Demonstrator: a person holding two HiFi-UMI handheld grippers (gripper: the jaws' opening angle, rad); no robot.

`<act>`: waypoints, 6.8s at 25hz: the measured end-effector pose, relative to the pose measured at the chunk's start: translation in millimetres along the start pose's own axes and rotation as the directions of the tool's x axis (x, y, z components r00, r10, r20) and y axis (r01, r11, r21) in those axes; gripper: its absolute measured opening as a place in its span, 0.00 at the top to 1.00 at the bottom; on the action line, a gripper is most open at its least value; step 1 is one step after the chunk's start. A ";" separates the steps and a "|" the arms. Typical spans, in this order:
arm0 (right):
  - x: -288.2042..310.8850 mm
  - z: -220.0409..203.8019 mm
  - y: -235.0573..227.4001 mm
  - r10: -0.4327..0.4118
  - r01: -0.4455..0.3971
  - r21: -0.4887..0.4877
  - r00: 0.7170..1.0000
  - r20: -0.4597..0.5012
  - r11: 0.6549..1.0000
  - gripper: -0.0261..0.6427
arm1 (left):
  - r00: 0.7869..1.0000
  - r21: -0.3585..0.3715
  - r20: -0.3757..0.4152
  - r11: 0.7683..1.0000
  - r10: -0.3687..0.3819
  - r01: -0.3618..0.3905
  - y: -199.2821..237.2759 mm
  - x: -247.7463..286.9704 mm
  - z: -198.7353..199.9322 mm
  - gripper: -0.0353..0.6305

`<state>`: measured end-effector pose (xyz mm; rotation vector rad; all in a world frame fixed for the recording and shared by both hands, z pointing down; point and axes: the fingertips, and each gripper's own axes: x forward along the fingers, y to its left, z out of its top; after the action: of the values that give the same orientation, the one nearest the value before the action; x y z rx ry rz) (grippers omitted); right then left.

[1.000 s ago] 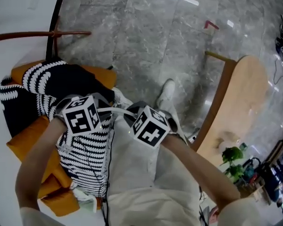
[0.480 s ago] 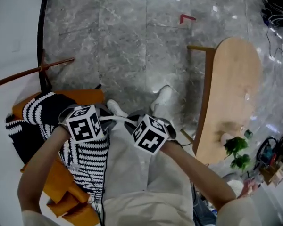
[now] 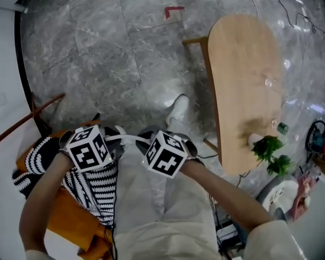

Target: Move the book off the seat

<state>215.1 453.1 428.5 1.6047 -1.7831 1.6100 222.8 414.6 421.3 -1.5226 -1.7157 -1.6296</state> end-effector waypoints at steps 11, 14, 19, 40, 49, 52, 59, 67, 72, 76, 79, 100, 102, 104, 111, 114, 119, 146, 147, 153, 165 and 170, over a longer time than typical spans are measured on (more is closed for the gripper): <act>-86.6 -43.1 -62.7 -0.050 0.038 0.134 0.995 0.085 0.990 0.89 | 0.996 0.115 -0.081 0.992 -0.044 0.053 26.9 5.1 117.1 0.87; -113.3 -55.2 -83.5 -0.062 0.045 0.158 0.992 0.105 0.986 0.89 | 0.994 0.146 -0.101 0.987 -0.051 0.065 37.2 5.6 153.4 0.87; -156.7 -80.2 -120.7 -0.081 0.057 0.180 0.988 0.131 0.982 0.89 | 0.992 0.186 -0.116 0.981 -0.041 0.062 51.7 12.1 214.3 0.87; -261.6 -179.5 -223.5 -0.205 0.151 0.326 0.969 0.136 0.933 0.89 | 0.991 0.313 -0.131 0.946 -0.040 0.080 89.7 64.1 383.8 0.87; -299.6 -201.9 -265.0 -0.244 0.191 0.341 0.963 0.119 0.921 0.89 | 0.994 0.312 -0.102 0.947 -0.048 0.078 110.6 75.8 438.8 0.87; -306.4 -209.8 -280.0 -0.244 0.188 0.359 0.963 0.116 0.914 0.89 | 0.994 0.311 -0.100 0.948 -0.040 0.069 121.4 81.9 454.3 0.87; -318.6 -231.6 -308.9 -0.280 0.218 0.397 0.954 0.105 0.892 0.89 | 0.997 0.329 -0.076 0.943 -0.019 0.043 139.0 101.1 485.9 0.87; -323.9 -240.3 -330.7 -0.268 0.213 0.395 0.959 0.090 0.894 0.89 | 0.995 0.358 -0.042 0.931 0.088 -0.067 172.5 111.7 513.2 0.75; -320.8 -240.1 -343.5 -0.263 0.211 0.390 0.961 0.083 0.896 0.89 | 0.991 0.249 0.001 0.960 0.132 -0.128 195.3 107.4 513.2 0.67; -320.4 -243.7 -351.1 -0.254 0.198 0.419 0.964 0.082 0.886 0.89 | 0.982 0.184 0.040 0.965 0.182 -0.186 209.1 97.1 512.8 0.68; -318.9 -244.7 -355.6 -0.246 0.187 0.436 0.966 0.083 0.880 0.89 | 0.975 0.172 0.049 0.960 0.217 -0.222 214.9 89.8 508.5 0.68; -293.6 -283.5 -439.5 -0.311 0.249 0.551 0.950 0.020 0.796 0.86 | 0.995 0.120 0.044 0.988 0.095 -0.099 192.7 143.9 498.8 0.70; -291.5 -286.2 -445.9 -0.322 0.261 0.545 0.947 0.016 0.797 0.85 | 0.995 0.119 0.048 0.988 0.092 -0.097 190.0 149.1 497.3 0.71; -289.6 -288.7 -451.9 -0.340 0.283 0.542 0.940 0.005 0.792 0.85 | 0.994 0.124 0.056 0.988 0.089 -0.096 186.1 151.3 494.4 0.71; -279.6 -298.9 -459.2 -0.394 0.332 0.557 0.919 -0.009 0.761 0.84 | 0.995 0.095 0.063 0.992 0.082 -0.088 168.5 152.1 472.6 0.72; -276.2 -302.2 -462.7 -0.429 0.364 0.560 0.903 -0.016 0.744 0.83 | 0.994 0.089 0.064 0.992 0.089 -0.095 163.5 149.6 465.3 0.72; -267.6 -295.8 -456.0 -0.448 0.351 0.595 0.894 0.016 0.722 0.81 | 0.994 0.092 0.059 0.991 0.089 -0.094 155.6 149.4 458.5 0.72; -304.2 -319.6 -438.2 -0.627 0.529 0.606 0.776 -0.062 0.594 0.81 | 0.995 0.094 0.047 0.992 0.084 -0.088 126.1 120.6 478.6 0.80; -308.9 -319.5 -436.2 -0.643 0.541 0.605 0.763 -0.062 0.584 0.83 | 0.995 0.098 0.041 0.991 0.090 -0.094 125.4 117.3 477.2 0.82; -324.1 -319.8 -418.7 -0.692 0.592 0.586 0.718 -0.071 0.554 0.94 | 0.994 0.115 0.007 0.987 0.112 -0.112 107.8 101.6 466.4 0.88; -353.4 -284.7 -343.4 -0.693 0.533 0.649 0.721 -0.012 0.543 0.95 | 0.979 -0.003 0.156 0.991 0.130 -0.131 55.6 28.9 468.7 0.93; -375.5 -266.8 -310.9 -0.711 0.544 0.651 0.703 -0.009 0.530 0.95 | 0.973 -0.039 0.165 0.987 0.160 -0.155 39.9 -9.5 448.2 0.93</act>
<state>482.3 939.7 404.4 2.4654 -0.5116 1.6968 444.8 787.6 302.4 -1.8041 -1.6133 -1.4864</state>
